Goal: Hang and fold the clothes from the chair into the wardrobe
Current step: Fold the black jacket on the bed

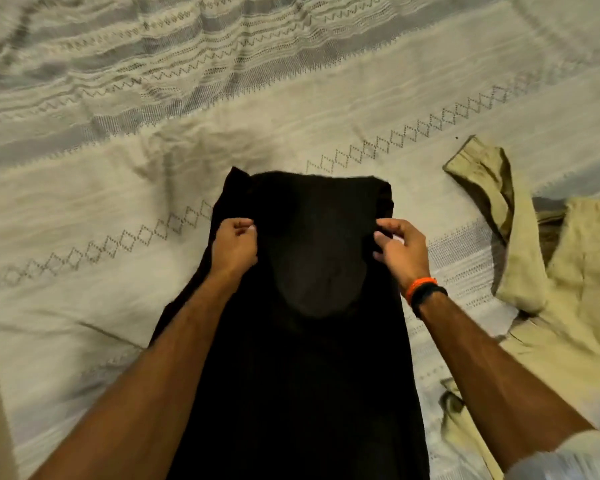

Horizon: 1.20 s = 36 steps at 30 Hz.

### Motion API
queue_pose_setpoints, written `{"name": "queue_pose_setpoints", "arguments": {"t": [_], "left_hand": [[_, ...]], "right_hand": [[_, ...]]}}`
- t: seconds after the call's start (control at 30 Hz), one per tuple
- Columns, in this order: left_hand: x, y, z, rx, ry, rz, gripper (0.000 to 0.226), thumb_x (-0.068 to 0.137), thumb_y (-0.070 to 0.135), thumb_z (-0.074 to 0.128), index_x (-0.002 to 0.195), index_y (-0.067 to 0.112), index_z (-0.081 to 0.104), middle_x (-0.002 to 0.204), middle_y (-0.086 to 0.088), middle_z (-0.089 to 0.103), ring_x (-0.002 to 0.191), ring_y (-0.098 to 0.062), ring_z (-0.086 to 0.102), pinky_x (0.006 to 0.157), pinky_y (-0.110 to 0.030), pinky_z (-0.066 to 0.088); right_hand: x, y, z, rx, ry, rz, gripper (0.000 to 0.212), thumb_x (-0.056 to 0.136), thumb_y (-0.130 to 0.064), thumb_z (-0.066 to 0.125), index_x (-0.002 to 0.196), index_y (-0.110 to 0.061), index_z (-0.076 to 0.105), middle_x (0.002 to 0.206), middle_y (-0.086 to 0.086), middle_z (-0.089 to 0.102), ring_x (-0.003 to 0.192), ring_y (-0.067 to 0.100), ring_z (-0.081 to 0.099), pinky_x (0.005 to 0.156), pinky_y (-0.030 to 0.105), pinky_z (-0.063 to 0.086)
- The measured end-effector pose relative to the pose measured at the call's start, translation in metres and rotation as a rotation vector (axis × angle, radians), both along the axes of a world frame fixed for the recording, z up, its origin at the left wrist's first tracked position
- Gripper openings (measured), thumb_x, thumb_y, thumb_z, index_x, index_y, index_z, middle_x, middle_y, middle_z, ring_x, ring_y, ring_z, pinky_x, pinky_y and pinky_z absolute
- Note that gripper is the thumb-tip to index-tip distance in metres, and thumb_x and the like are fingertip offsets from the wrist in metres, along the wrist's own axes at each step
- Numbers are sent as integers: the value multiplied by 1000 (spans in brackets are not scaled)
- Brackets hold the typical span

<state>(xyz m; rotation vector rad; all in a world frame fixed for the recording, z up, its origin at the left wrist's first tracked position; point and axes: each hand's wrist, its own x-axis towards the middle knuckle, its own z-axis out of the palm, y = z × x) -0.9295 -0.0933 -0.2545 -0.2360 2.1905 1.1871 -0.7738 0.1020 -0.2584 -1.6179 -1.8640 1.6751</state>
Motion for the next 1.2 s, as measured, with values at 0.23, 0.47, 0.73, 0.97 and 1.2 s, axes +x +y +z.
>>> {"name": "queue_pose_setpoints", "arguments": {"t": [0.23, 0.47, 0.73, 0.97, 1.2], "left_hand": [[64, -16, -25, 24, -363, 19, 76, 88, 41, 70, 147, 8, 34, 132, -9, 56, 113, -26, 60, 89, -43, 56], [83, -54, -13, 271, -447, 55, 23, 92, 17, 68, 113, 9, 65, 113, -9, 71, 101, -27, 70, 65, -33, 57], [134, -100, -42, -216, -466, -123, 41, 89, 12, 70, 125, 0, 55, 99, -12, 67, 85, -20, 70, 78, -38, 62], [119, -66, 7, -436, 270, -238, 60, 79, 10, 64, 135, 7, 43, 132, -16, 48, 117, -34, 54, 97, -40, 45], [65, 11, -4, -344, 816, -701, 49, 95, 30, 57, 137, 6, 49, 144, -15, 44, 133, -32, 41, 111, -41, 35]], "right_hand": [[36, -69, -33, -215, -147, -15, 64, 64, -59, 77, 111, -22, 54, 113, 5, 67, 104, 24, 66, 81, 42, 59], [70, -107, -24, -578, 111, -35, 16, 89, -17, 70, 104, -20, 68, 96, -5, 74, 86, 8, 68, 54, 20, 49], [124, -143, -47, -430, -302, 25, 27, 81, -23, 79, 104, -12, 69, 106, 10, 70, 97, 24, 68, 66, 36, 60], [104, -127, -7, 280, -446, 13, 45, 74, -56, 72, 104, -25, 59, 87, -12, 68, 88, 16, 65, 80, 35, 50], [25, -87, -12, 830, -115, 401, 32, 74, -13, 62, 106, -9, 62, 109, 9, 62, 100, 31, 56, 83, 43, 47]]}}
